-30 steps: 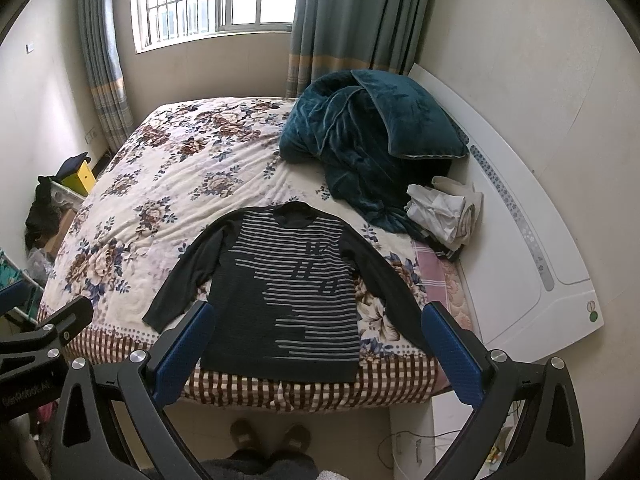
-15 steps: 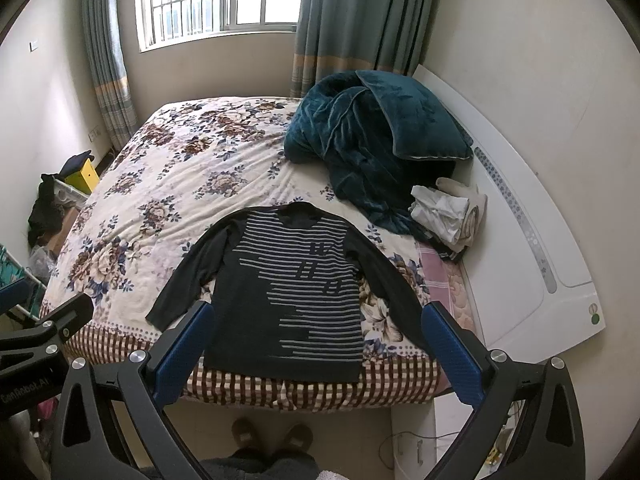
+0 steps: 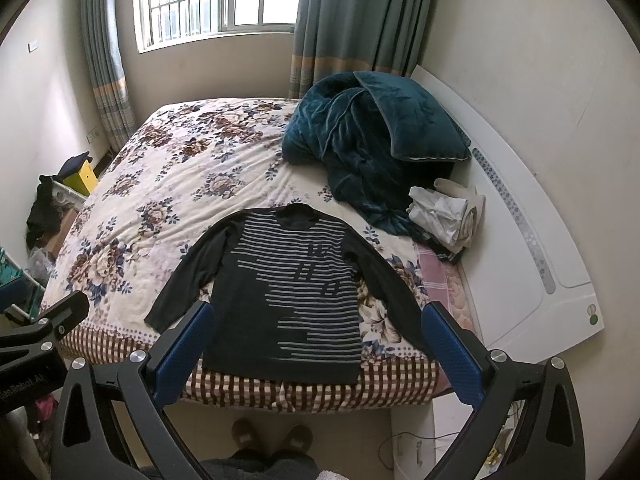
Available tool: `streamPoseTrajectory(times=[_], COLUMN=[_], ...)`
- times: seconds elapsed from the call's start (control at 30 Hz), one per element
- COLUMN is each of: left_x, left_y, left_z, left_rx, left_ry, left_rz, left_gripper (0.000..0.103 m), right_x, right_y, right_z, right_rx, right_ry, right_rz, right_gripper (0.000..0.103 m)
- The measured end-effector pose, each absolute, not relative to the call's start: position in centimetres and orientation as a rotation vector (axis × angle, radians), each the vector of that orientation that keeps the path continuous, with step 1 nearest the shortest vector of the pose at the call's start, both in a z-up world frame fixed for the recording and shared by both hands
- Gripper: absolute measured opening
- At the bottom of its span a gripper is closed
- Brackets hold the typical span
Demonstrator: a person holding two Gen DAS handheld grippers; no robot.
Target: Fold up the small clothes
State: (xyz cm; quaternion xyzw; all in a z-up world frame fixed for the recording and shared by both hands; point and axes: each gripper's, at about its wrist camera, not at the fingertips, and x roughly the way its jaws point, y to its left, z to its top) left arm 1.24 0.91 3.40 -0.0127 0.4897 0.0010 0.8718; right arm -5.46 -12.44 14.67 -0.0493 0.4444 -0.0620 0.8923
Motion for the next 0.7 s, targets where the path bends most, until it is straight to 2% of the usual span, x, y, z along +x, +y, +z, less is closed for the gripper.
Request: streamPoseTrajectory(times=[0.7], left_x=[2.12], left_y=[0.67], left_z=[4.02], left_rx=[-0.026], left_ry=[1.017], left_rz=[-0.002], left_gripper=[0.103], right_x=[-5.46], right_y=[-12.4], right_z=[14.65], right_rx=[-0.105], right_ry=[0.922], right_rz=[-0.126], right_gripper=[0.103])
